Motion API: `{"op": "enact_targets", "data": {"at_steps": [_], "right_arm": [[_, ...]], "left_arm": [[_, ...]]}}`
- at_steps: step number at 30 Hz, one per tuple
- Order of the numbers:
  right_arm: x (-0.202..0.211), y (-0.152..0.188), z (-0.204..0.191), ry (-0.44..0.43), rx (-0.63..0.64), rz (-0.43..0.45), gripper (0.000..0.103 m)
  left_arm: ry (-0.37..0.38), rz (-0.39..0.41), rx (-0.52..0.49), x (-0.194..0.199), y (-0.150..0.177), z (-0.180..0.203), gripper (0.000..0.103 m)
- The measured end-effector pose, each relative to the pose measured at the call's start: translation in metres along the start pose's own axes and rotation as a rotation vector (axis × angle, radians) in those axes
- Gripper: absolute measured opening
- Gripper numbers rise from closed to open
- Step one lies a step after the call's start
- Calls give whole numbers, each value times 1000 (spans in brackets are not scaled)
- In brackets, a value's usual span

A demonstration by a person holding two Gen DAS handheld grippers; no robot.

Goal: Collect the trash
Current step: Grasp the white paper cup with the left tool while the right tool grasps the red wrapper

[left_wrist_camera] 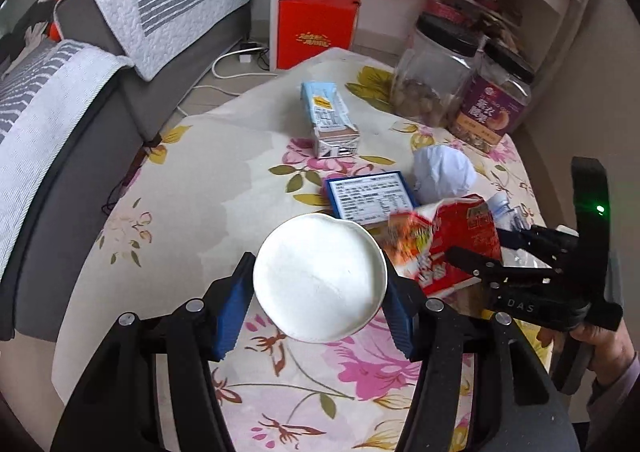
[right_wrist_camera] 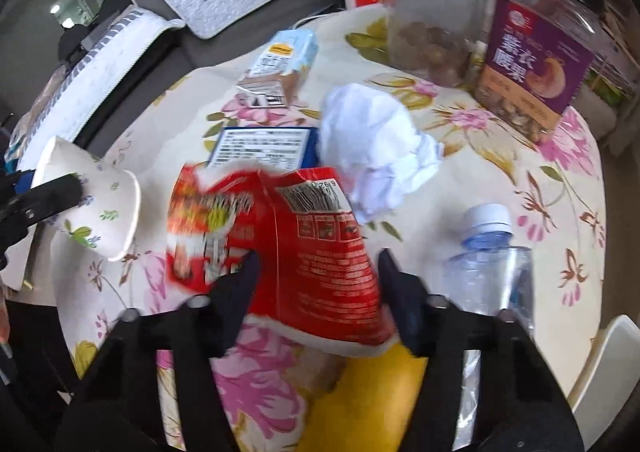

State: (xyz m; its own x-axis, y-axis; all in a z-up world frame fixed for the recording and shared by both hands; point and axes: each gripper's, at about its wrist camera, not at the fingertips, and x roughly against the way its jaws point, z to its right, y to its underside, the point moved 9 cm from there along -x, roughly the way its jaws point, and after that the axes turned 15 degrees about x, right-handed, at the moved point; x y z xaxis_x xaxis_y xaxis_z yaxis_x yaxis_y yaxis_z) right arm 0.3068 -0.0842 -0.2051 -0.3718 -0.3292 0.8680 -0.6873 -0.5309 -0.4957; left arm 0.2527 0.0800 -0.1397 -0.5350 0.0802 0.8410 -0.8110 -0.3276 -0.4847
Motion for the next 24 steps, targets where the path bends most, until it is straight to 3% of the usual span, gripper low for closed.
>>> {"op": "enact_targets", "data": {"at_steps": [5,11,24], "right_arm": [[10,-12,-21,-10,-1,39,32],[23,-28,-49,27,31,99,30],[73,-47,-40,276,2,242,30]], "left_arm": [[-12,13,23,2,-5,-10,59],[-14,63,38,13,-15,-15,59],[-34,218,34,47,-33,-16,59]]}}
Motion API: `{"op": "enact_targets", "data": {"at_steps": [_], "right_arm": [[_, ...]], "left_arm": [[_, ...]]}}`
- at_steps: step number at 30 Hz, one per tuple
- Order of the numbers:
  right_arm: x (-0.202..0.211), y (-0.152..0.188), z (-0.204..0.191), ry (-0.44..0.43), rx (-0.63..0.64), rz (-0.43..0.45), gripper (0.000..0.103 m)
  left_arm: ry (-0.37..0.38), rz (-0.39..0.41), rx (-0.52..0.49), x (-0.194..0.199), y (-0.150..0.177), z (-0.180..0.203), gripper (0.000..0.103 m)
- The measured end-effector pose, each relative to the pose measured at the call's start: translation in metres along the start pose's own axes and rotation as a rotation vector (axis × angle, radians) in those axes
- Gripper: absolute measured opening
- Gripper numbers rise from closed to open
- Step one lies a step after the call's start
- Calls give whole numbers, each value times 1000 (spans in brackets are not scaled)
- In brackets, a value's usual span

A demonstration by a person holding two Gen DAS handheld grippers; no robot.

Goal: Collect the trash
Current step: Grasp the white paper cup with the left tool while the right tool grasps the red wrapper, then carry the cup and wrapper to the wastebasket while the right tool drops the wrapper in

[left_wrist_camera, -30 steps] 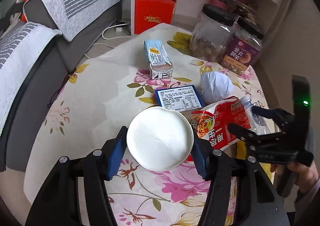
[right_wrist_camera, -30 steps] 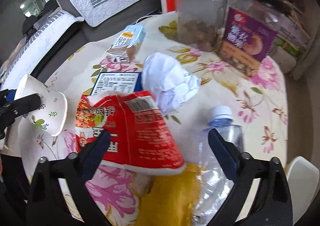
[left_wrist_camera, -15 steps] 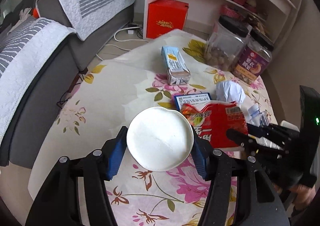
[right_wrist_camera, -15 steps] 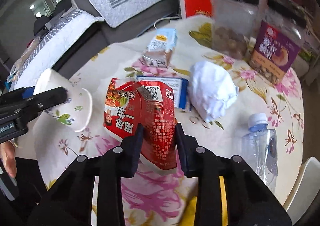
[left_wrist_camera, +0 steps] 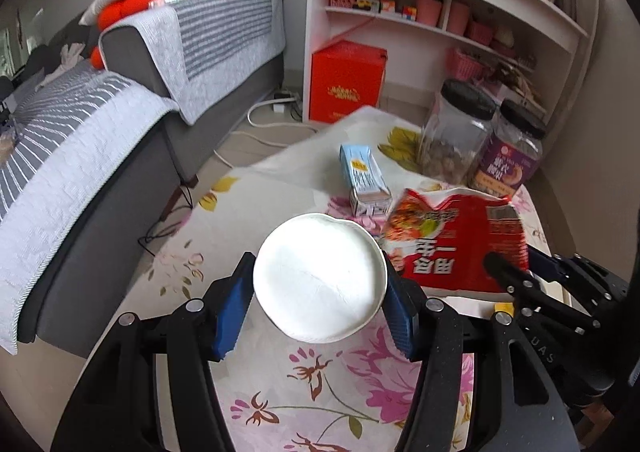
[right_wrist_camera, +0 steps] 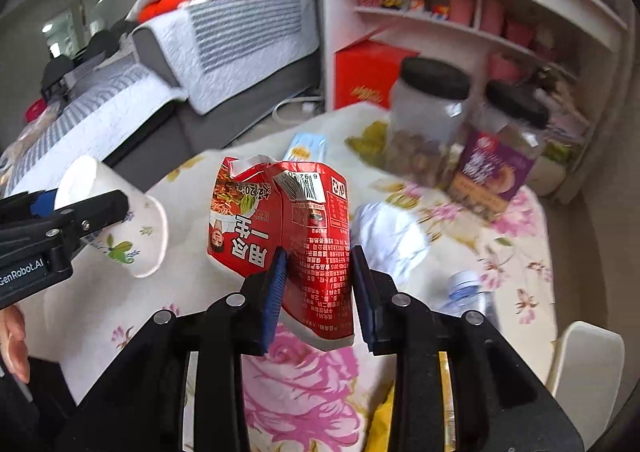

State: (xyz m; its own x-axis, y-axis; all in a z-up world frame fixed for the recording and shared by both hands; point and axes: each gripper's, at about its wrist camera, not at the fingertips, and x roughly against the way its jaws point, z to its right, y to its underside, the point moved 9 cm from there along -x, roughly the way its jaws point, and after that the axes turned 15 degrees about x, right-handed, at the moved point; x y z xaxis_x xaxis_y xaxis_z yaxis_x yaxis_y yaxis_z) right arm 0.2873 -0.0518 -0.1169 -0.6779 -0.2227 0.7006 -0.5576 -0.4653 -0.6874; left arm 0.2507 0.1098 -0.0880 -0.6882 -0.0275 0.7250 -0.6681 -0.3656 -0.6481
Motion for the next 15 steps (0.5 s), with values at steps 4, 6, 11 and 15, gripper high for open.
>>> {"op": "enact_targets", "data": {"at_steps": [4,6,11,15], "right_arm": [[12,-3,10,63,-21,30,31],[16,-2,15,94,-25,40,31],[28,2,25,127,-34,50,31],[39,6,33,144,-41,64,31]], "left_arm": [[3,29,8,5,-4,4,59],[7,29,13,5,-4,8,59],[19,35,9,7,2,19,59],[34,39,3,11,6,32,59]]}}
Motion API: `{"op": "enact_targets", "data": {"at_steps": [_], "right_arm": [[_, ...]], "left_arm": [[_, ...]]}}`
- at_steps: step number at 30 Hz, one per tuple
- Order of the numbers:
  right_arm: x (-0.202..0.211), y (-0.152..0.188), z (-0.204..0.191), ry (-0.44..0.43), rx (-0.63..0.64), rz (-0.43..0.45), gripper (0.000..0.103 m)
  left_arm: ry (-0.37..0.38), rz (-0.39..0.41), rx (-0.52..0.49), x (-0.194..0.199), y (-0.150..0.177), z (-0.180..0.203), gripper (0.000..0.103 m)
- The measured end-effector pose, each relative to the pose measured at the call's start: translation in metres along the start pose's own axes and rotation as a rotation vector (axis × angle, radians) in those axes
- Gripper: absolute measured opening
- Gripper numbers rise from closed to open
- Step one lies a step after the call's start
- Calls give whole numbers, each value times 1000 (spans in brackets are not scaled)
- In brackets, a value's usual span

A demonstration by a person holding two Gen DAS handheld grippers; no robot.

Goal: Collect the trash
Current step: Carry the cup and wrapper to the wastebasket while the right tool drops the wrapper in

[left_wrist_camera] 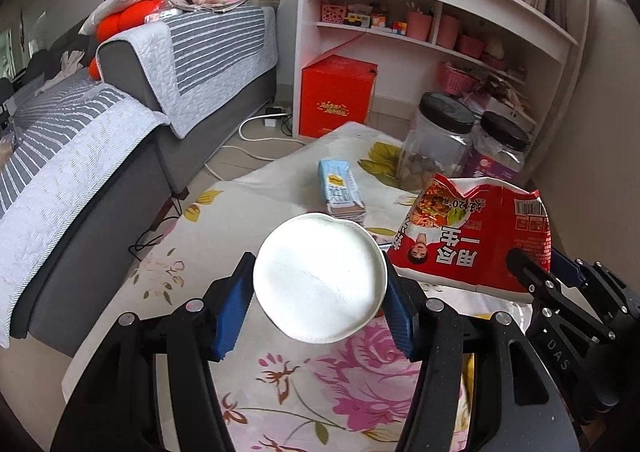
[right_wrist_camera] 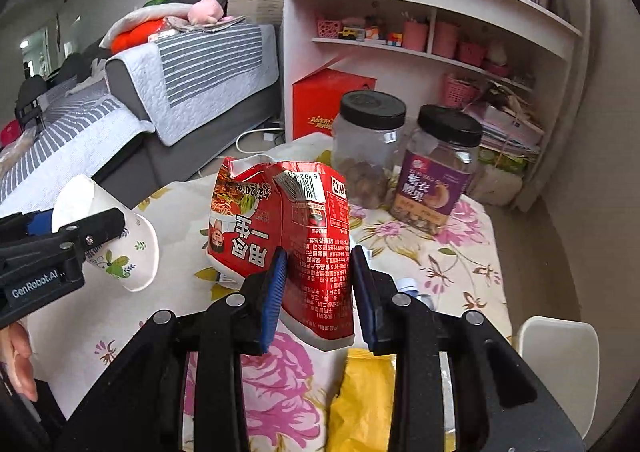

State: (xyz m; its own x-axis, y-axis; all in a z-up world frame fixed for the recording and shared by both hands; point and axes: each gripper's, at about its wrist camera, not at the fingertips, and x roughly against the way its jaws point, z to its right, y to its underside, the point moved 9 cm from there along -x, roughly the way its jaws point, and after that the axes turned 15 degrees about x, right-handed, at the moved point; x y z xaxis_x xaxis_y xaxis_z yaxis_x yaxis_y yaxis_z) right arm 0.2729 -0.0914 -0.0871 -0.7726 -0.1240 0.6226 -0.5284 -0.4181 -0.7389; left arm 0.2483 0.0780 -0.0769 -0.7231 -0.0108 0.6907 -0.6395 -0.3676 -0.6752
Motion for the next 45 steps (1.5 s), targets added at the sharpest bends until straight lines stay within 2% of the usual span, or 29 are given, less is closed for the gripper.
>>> {"op": "enact_targets", "data": {"at_steps": [10,26,34,41,45], "right_arm": [[28,15,43,70,-48,16,31],[68,54,136,206,-175,8,29],[92,73,179,266,-262,20,28],[121,99,245,386,-377,31,28],[136,120,282,469,-435,18,30]], "left_arm": [[57,1,-53,7,18,49,59],[163,-11,-170,16,49,144,59],[180,-31,-202,18,64,171,59],[212,-38,-241,25,76,204,59],[247,-46,-270,31,87,235,59]]}}
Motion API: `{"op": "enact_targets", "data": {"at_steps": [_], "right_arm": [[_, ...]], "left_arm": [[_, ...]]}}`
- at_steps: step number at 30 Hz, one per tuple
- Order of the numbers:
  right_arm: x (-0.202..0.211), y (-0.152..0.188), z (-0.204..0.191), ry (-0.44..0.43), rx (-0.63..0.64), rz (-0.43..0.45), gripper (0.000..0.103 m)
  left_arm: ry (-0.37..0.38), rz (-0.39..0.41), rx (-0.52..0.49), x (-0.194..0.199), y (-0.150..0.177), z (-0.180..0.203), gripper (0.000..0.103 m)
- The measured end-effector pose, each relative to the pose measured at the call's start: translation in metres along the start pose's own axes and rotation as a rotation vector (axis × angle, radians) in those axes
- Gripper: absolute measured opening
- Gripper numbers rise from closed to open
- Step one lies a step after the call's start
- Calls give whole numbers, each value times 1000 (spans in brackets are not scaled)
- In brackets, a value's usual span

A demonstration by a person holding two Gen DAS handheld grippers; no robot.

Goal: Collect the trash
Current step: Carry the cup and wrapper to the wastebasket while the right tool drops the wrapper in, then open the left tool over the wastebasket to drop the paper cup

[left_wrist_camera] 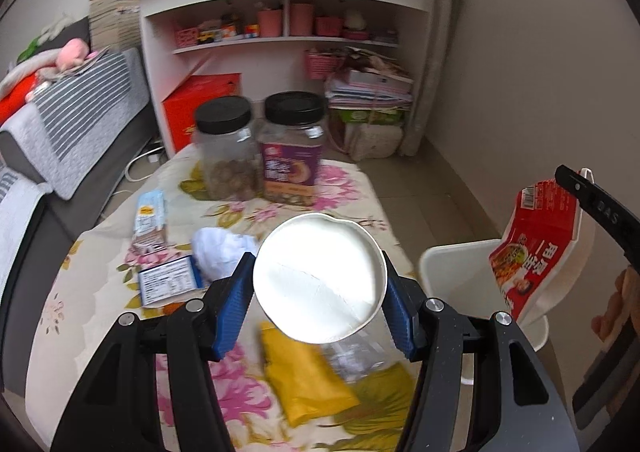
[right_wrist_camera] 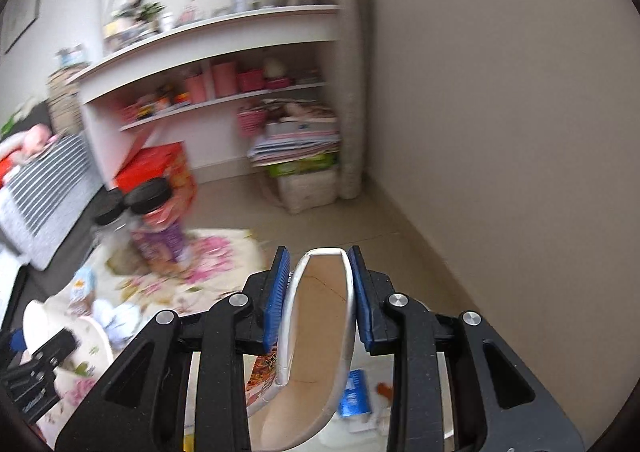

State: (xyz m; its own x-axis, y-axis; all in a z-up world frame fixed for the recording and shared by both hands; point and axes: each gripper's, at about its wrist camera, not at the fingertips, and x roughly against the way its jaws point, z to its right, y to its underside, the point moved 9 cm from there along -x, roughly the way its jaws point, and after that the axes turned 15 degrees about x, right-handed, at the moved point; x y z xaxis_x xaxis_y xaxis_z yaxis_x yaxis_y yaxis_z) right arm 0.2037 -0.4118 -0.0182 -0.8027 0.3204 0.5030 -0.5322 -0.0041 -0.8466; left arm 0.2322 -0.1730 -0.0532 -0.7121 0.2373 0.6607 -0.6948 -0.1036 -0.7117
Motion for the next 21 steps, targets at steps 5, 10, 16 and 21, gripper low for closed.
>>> {"op": "enact_targets", "data": {"at_steps": [5,10,16,21], "right_arm": [[-5,14,58,112,-103,-47,61],[2,32,109,221,-179,-79,81],[14,49,156,311,-241,-96,91],[24,60,178,359,-268,-107,96]], "left_arm": [[51,-16,-35,-5,4,48,59],[108,-42,-72,-12,12,101,59],[155,-87,-125,-23,29,159,59],[194,-172,-136,-36,45,198,64]]}}
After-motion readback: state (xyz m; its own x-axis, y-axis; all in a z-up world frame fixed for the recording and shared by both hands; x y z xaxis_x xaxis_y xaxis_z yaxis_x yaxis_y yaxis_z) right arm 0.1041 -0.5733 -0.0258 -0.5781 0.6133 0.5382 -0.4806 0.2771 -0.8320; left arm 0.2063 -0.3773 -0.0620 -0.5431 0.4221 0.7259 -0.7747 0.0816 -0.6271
